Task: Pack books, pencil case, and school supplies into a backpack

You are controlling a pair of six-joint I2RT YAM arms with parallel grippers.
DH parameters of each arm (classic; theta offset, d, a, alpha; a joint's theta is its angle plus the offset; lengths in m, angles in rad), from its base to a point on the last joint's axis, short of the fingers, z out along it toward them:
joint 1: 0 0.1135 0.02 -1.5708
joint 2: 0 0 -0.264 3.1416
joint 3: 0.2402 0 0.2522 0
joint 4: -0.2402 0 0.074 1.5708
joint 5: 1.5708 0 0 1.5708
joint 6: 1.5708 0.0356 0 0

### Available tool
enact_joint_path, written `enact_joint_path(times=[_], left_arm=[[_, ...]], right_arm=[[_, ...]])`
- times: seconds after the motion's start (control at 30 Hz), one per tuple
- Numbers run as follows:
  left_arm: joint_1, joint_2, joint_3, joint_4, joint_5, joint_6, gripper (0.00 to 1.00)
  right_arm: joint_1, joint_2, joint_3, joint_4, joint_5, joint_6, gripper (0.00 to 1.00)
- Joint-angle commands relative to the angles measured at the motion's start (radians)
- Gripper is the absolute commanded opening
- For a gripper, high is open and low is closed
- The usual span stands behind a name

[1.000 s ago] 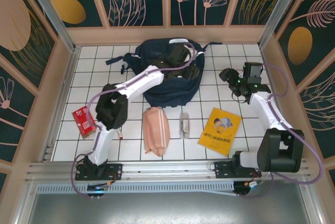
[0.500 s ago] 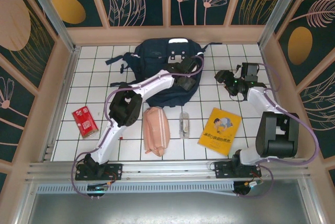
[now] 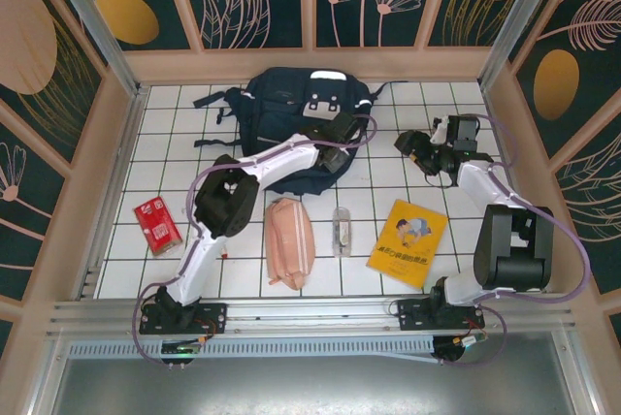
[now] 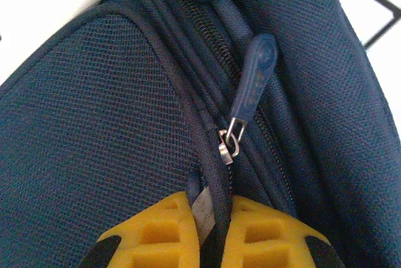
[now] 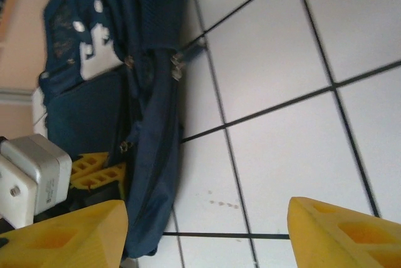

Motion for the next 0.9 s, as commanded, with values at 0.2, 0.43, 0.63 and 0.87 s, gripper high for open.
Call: enact_joint_path(times=[0.2,0.43,0.63,0.87], left_arm=[[0.019,-0.427,-0.332,0.09,0.135,0.247,0.0],[0.084,-0.561,-0.4,0.124,0.258,0.23,0.0],[0.103,-0.564,-0.347,0.107,0.294,0.265,0.0],[0.113,-0.564,-0.344,0.098,0.314,0.277,0.0]], right_arm=[[0.072,0.129,0.099,0.034,-0.121,-0.147,0.72],[0.184,0.137,0.018,0.154,-0.333,-0.491,0.71],[0.251,0.165,-0.045,0.285,-0.351,-0.529,0.56],[0.262,0.224,-0.074,0.321,-0.293,-0.551,0.49]])
